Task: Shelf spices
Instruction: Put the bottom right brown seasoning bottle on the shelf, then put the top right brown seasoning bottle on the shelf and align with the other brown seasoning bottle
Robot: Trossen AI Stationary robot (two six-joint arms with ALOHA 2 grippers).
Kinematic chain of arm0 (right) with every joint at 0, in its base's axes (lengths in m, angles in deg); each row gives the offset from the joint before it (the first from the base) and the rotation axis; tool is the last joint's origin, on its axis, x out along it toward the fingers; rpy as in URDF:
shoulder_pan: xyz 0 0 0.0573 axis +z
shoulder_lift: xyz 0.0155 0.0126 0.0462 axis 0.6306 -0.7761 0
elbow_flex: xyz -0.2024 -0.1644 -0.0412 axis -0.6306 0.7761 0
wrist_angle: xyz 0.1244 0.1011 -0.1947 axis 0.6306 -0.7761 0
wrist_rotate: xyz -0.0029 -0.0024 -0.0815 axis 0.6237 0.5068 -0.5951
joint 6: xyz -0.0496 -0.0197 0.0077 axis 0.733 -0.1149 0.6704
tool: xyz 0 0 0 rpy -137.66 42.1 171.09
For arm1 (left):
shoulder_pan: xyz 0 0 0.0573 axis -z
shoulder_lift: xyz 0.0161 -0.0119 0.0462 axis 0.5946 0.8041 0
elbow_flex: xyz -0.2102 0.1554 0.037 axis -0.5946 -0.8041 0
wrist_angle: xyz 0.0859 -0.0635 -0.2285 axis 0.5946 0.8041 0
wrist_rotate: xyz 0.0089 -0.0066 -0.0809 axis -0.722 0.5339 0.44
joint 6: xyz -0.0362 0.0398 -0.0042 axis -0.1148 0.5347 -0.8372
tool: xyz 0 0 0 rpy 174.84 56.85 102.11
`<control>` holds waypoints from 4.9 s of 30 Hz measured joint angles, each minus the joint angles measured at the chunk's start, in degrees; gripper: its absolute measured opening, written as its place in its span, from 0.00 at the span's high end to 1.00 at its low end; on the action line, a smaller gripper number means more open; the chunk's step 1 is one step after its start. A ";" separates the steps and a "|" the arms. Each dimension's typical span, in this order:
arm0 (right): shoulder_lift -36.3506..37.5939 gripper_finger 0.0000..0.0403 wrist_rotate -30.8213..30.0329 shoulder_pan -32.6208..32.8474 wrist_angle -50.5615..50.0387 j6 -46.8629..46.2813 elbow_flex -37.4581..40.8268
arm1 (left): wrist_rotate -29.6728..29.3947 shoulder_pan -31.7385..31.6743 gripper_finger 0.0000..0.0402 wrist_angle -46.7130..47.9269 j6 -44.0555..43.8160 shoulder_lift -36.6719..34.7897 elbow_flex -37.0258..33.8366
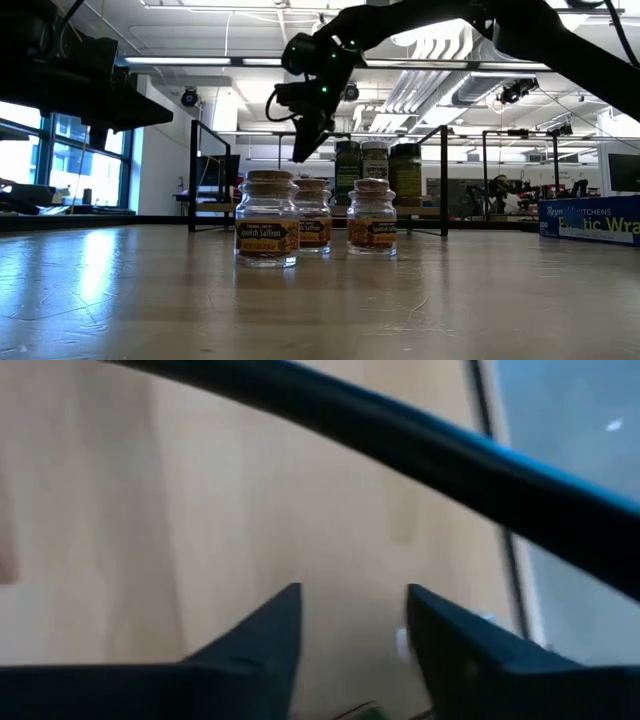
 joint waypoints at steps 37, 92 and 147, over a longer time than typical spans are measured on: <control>4.54 0.98 -3.69 9.66 0.06 -5.47 -1.42 | -0.01 0.02 0.99 -0.01 0.00 -0.02 -0.01; 28.20 0.60 -4.62 38.68 50.46 -35.99 71.05 | 0.00 0.00 0.99 -0.02 0.00 -0.02 -0.02; 1.99 0.49 -7.23 3.28 7.46 -13.53 11.32 | 0.00 0.02 0.99 0.00 0.00 -0.02 -0.02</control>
